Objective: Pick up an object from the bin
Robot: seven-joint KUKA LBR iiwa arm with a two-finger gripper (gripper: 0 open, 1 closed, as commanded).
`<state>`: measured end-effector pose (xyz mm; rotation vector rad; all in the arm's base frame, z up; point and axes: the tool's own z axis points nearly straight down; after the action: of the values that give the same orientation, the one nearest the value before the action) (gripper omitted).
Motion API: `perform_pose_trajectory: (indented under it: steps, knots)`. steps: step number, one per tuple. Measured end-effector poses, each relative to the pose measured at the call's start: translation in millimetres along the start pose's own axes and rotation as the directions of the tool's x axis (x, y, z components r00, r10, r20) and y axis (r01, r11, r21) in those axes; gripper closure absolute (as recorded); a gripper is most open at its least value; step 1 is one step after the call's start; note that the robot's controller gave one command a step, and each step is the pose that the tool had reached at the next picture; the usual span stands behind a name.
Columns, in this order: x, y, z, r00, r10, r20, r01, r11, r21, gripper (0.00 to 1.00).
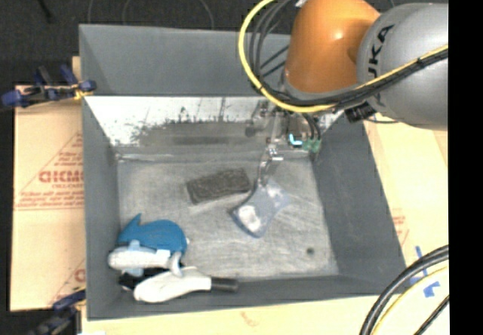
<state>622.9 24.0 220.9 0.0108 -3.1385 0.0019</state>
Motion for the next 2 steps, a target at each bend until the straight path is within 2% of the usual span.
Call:
perform_pose_trajectory:
  steps: [1, 2]
  knots:
    - [-1.3, 0, -5, 1.0, 0.0, 0.008, 0.0, 1.0, -0.001, 0.0]
    - [-15.5, -8, 45, 0.998, -0.054, 0.015, 0.054, 0.999, 0.001, 0.0]
